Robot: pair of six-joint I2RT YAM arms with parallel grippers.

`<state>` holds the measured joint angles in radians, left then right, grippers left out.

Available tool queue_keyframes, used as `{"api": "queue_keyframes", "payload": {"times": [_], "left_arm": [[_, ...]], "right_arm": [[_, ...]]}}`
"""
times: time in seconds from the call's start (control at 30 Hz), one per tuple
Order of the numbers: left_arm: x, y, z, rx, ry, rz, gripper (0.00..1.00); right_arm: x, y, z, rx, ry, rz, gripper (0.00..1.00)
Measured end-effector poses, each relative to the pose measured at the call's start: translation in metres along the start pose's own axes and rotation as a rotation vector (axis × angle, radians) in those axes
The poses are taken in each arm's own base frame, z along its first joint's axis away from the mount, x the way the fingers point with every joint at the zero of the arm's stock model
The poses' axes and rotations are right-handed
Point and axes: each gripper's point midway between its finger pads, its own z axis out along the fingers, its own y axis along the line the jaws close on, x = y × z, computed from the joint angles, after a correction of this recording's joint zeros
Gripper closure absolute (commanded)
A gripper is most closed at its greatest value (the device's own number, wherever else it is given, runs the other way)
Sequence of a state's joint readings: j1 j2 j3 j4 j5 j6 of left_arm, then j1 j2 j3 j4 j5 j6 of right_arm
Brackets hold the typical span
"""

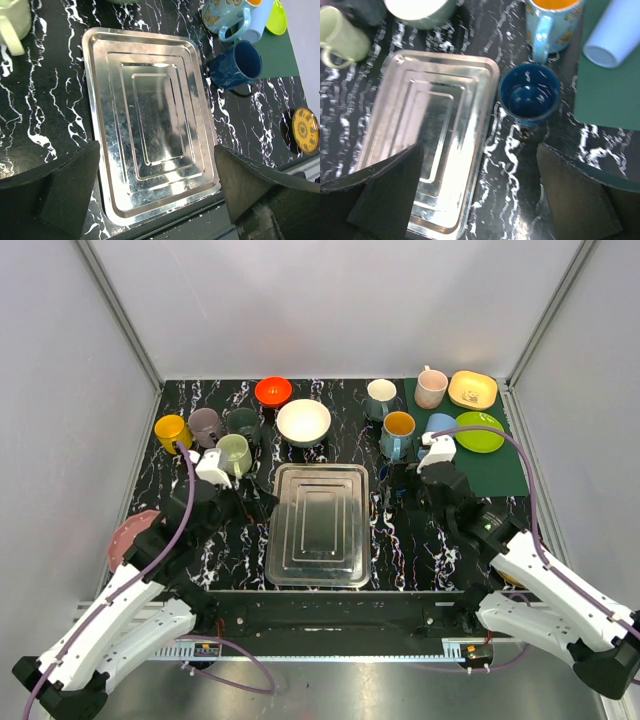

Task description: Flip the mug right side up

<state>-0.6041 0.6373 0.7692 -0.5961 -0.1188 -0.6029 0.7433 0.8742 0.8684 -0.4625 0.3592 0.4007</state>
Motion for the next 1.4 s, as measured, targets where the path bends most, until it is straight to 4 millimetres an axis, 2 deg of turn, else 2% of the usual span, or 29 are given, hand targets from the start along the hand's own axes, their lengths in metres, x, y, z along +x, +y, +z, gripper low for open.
{"api": "queue_keyframes", "payload": {"times": [0.2, 0.33, 0.5, 0.67, 0.83, 0.97, 1.23, 1.4], "left_arm": [[0.020, -0.009, 0.008, 0.097, 0.044, 0.020, 0.01], [0.036, -0.011, 0.012, 0.148, 0.072, 0.029, 0.01], [0.044, -0.012, 0.017, 0.166, 0.090, 0.029, 0.03], [0.050, -0.014, 0.021, 0.193, 0.100, 0.031, 0.07], [0.052, -0.014, 0.019, 0.210, 0.099, 0.037, 0.06], [0.052, -0.015, 0.018, 0.217, 0.101, 0.045, 0.07], [0.056, -0.018, 0.020, 0.231, 0.120, 0.046, 0.12], [0.059, -0.019, 0.022, 0.237, 0.137, 0.048, 0.13]], "right_arm": [[0.025, -0.022, 0.009, 0.153, 0.146, -0.059, 0.01], [0.060, -0.033, 0.016, 0.223, 0.285, -0.085, 0.04], [0.084, -0.043, 0.018, 0.256, 0.342, -0.084, 0.08], [0.095, -0.049, 0.036, 0.290, 0.376, -0.109, 0.11], [0.109, -0.064, 0.062, 0.332, 0.467, -0.121, 0.20], [0.116, -0.066, 0.071, 0.314, 0.498, -0.127, 0.26], [0.114, -0.076, 0.087, 0.297, 0.512, -0.102, 0.40], [0.122, -0.074, 0.098, 0.280, 0.537, -0.102, 0.48]]}}
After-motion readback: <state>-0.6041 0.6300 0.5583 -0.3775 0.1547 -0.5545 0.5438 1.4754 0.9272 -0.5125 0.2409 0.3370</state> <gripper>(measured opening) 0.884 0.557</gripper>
